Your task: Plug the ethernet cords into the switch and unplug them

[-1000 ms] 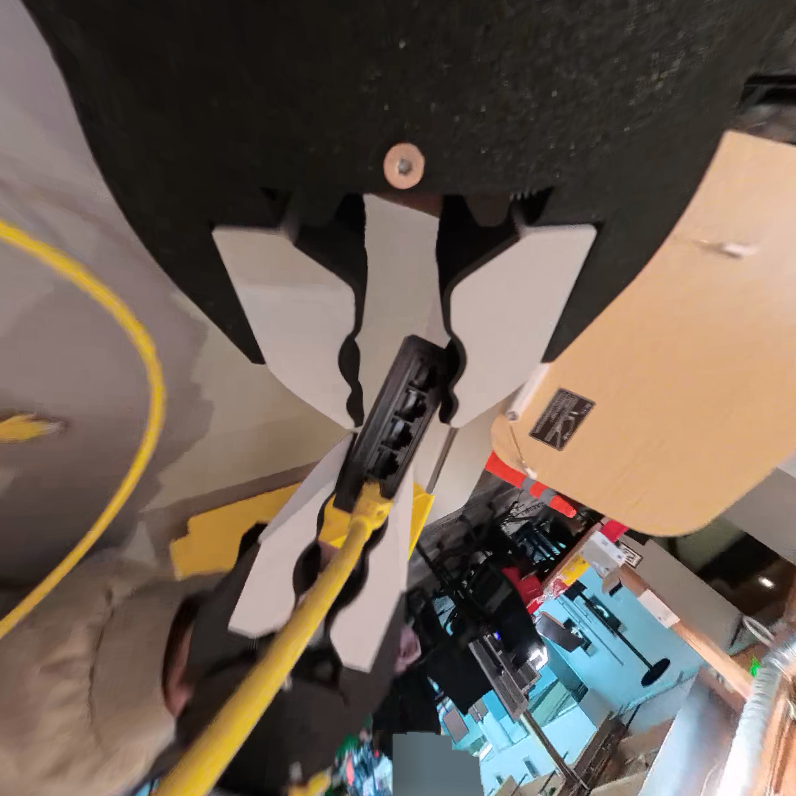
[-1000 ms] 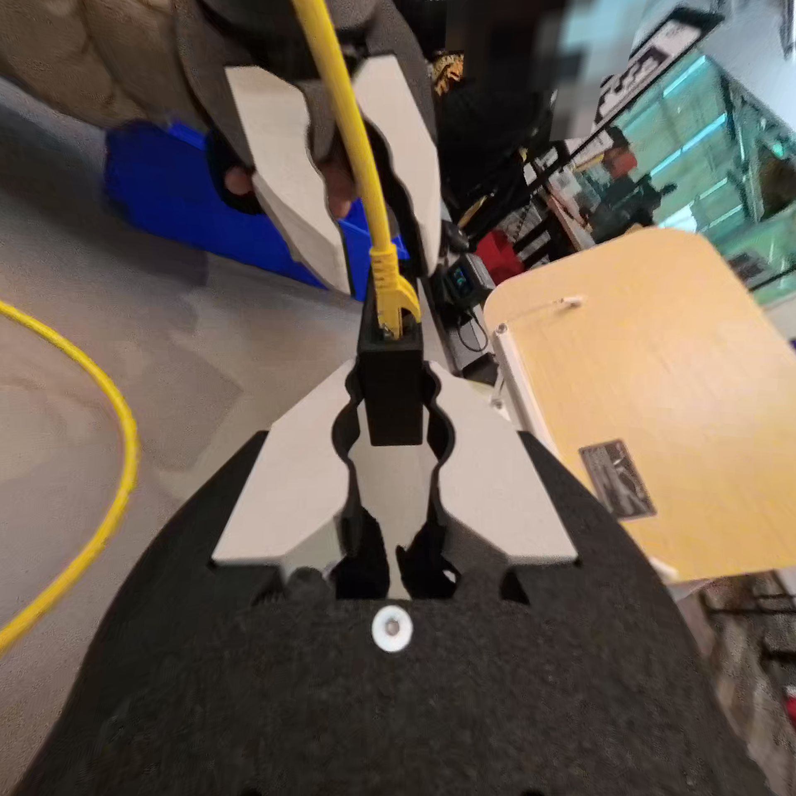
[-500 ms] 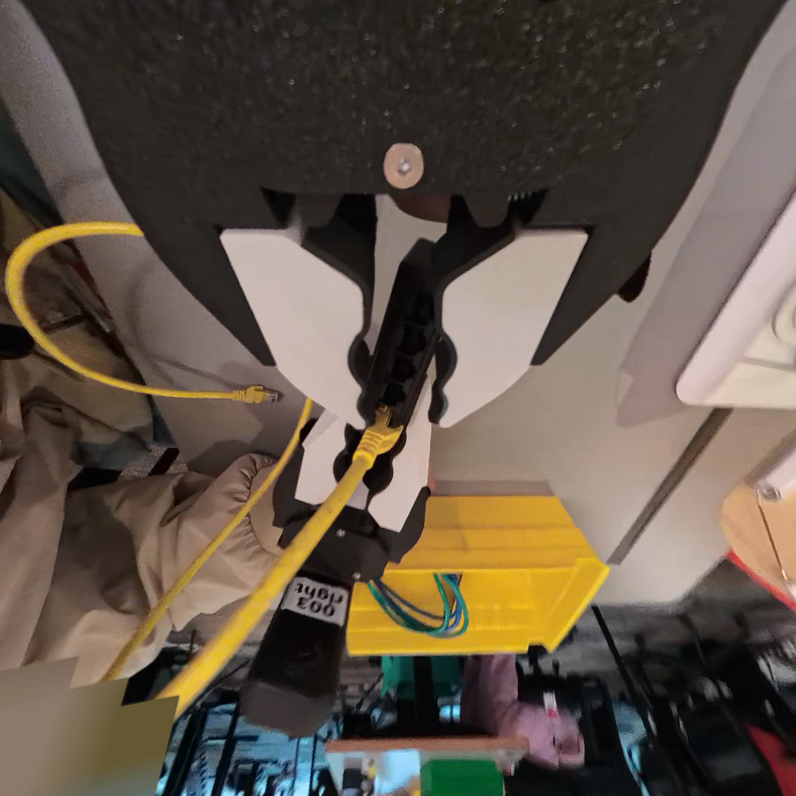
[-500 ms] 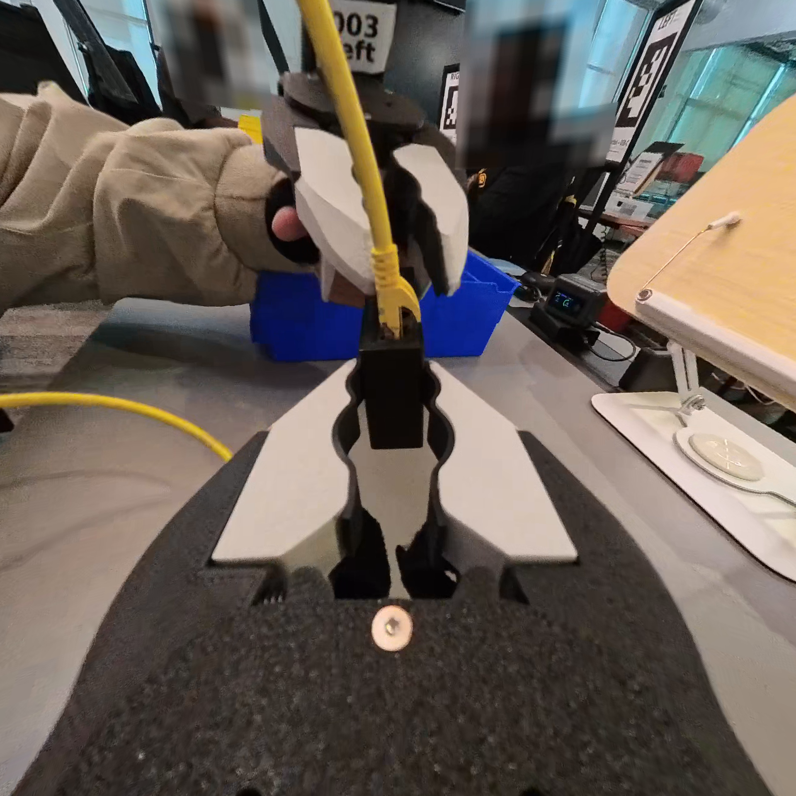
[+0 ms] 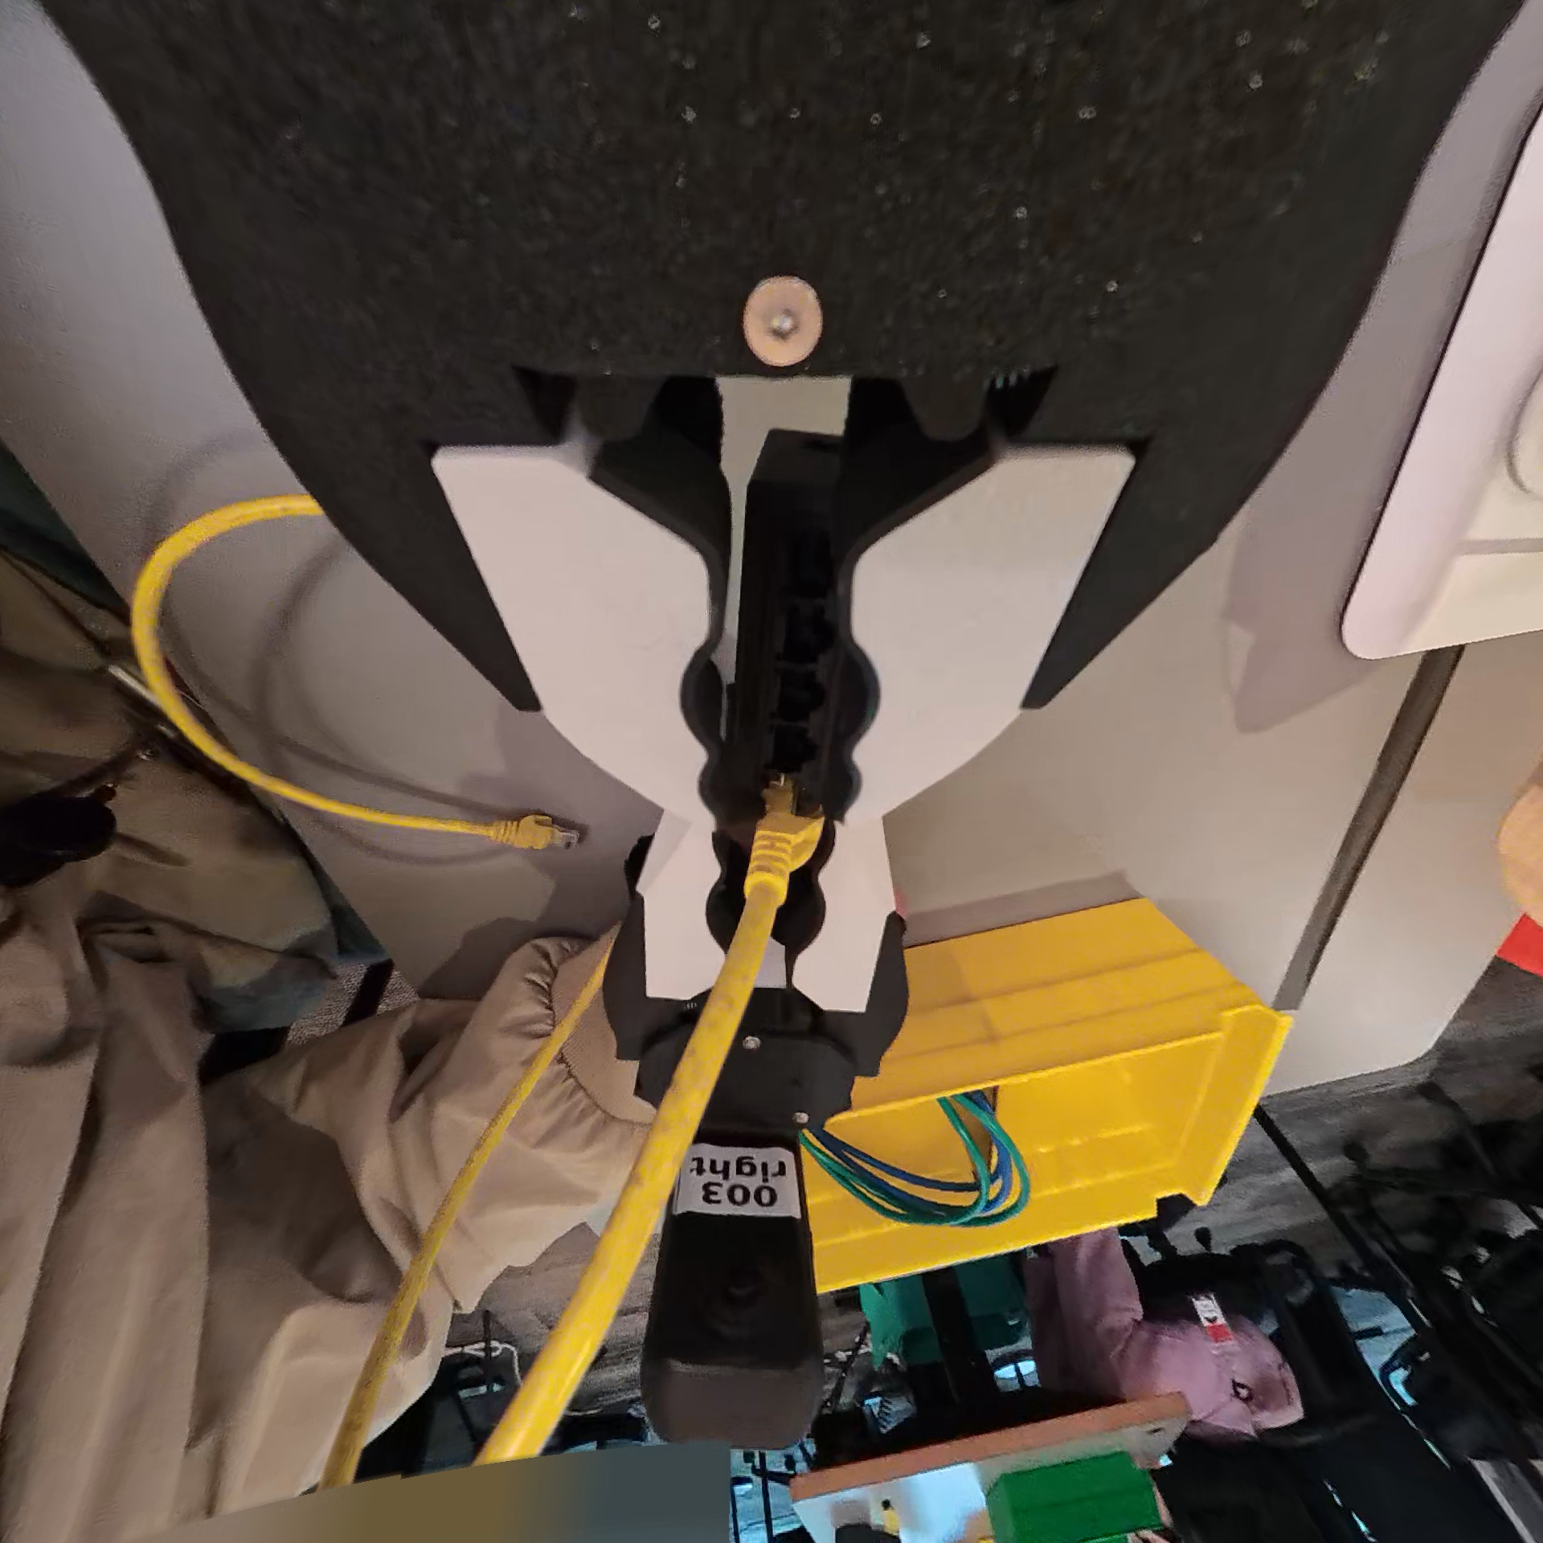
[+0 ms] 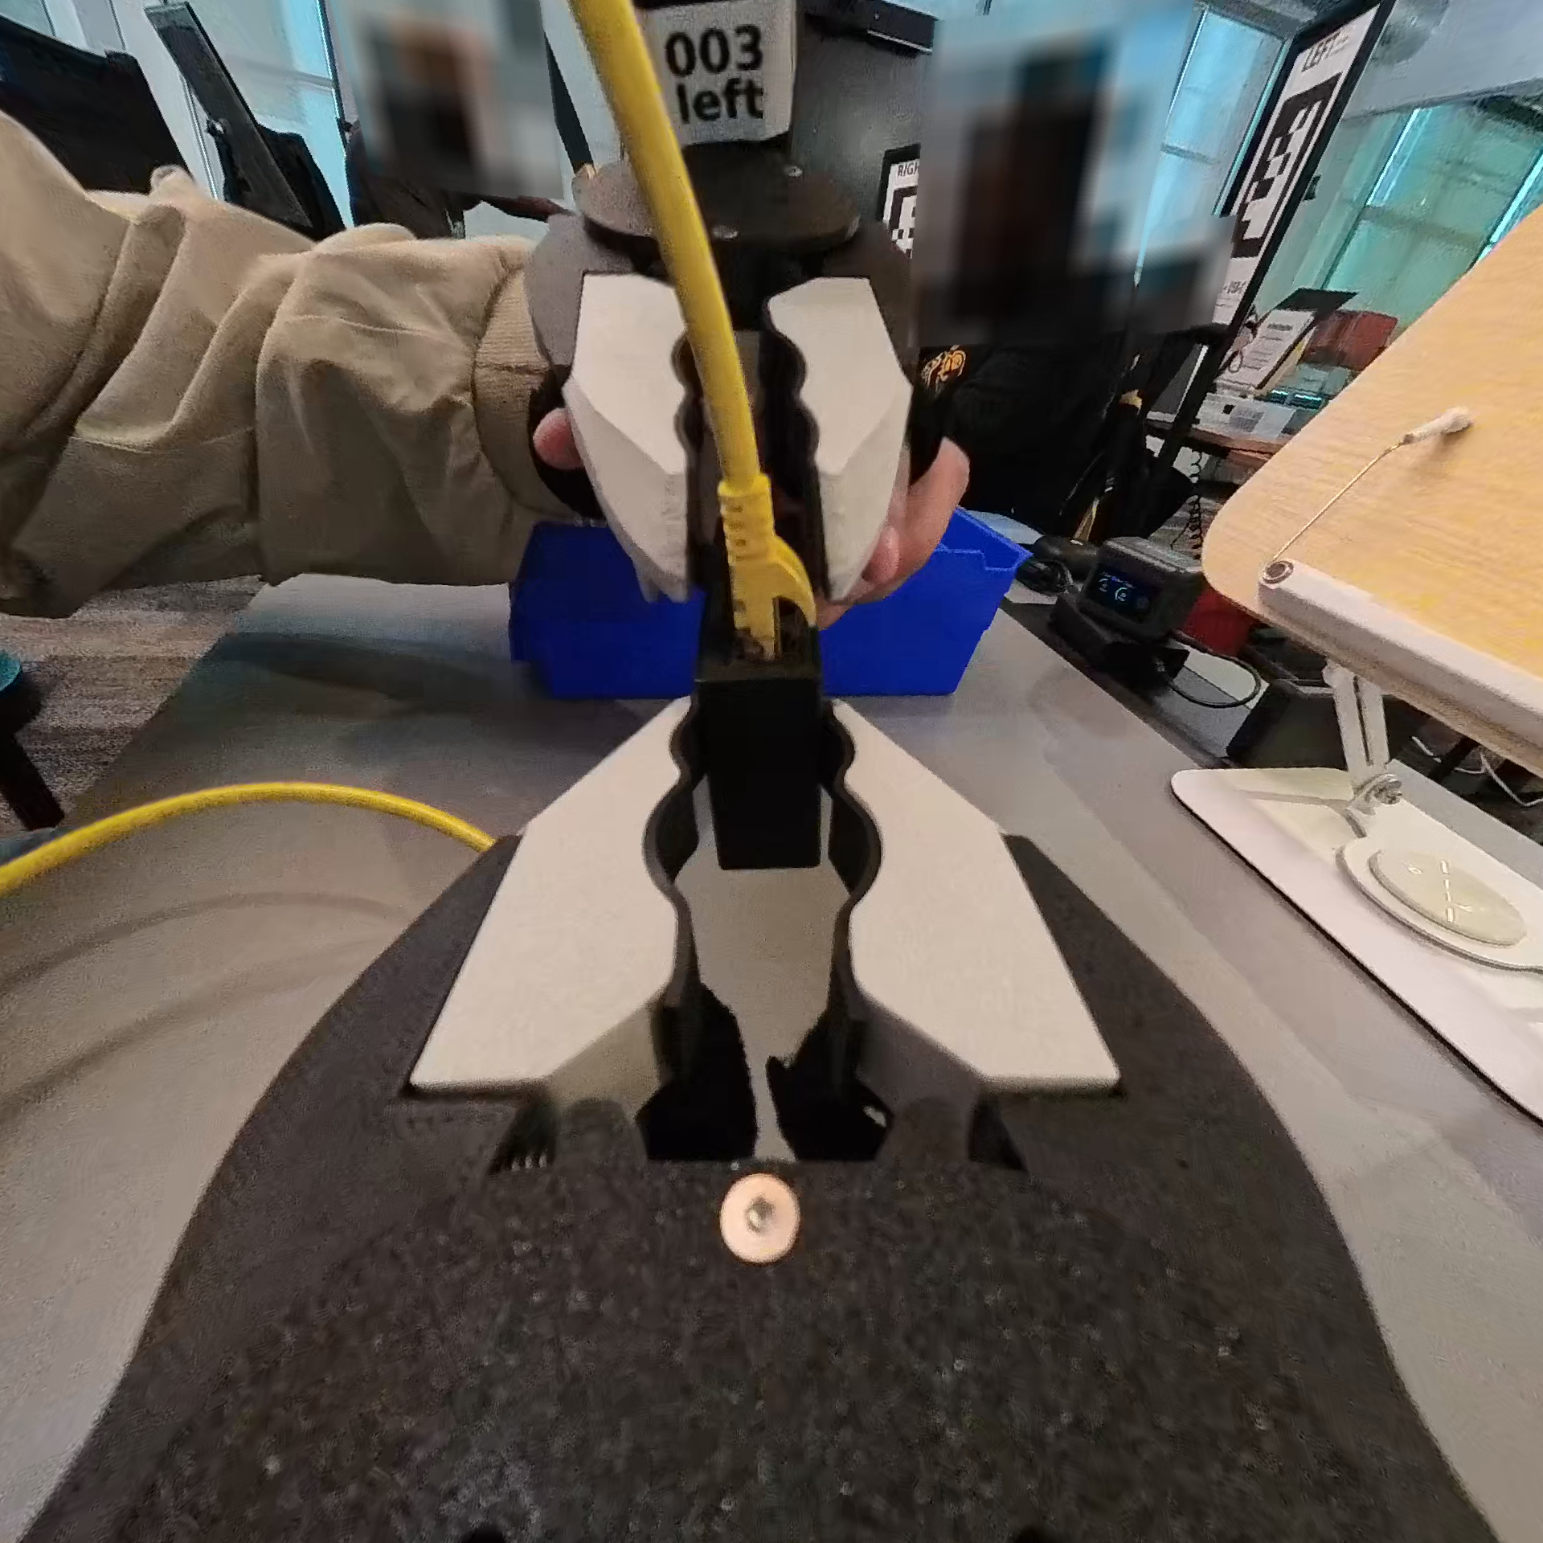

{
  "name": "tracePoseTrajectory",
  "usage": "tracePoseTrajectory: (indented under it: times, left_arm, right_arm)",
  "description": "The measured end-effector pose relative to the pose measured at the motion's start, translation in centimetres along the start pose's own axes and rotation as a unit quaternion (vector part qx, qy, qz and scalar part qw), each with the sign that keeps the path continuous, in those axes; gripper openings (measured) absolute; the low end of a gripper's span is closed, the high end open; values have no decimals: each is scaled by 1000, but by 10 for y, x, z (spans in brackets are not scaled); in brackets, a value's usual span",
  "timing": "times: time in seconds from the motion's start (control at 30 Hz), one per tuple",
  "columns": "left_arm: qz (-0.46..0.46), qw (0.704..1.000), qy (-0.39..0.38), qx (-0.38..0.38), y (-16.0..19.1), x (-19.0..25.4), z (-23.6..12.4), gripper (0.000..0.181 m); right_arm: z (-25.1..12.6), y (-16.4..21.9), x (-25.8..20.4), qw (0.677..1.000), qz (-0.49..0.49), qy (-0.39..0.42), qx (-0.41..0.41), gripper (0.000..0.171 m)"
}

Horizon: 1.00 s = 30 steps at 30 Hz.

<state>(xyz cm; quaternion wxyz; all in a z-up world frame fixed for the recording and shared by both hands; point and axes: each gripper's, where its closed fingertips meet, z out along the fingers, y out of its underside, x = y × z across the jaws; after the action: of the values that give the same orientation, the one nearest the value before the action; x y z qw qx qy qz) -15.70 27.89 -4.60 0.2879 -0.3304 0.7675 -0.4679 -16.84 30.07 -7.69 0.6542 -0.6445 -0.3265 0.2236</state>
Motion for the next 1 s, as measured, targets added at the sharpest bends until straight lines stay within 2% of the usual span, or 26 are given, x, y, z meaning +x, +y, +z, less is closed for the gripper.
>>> tracePoseTrajectory:
  times: [0.43, 0.63, 0.7, 0.83, 1.0]
  left_arm:
    - [-13, 998, -17, 57, -16, -8, -5, 33]
    - [-5, 1000, -4, 29, -7, -1, 3, 40]
    - [4, 1000, -5, 11, -2, 0, 7, 37]
    - [3, 1000, -13, 29, -5, -2, 6, 15]
    - [-3, 999, -18, 42, -3, -2, 6, 15]
  right_arm:
    - [1, -1, 3, 1000, 1, 1, 0, 26]
    - [2, -1, -2, 1000, 14, -14, 6, 26]
    - [2, -3, -4, 1000, 15, -18, 11, 26]
    - [1, -4, -3, 999, 31, -23, 18, 26]
    - [2, -2, -3, 999, 28, -23, 14, 26]
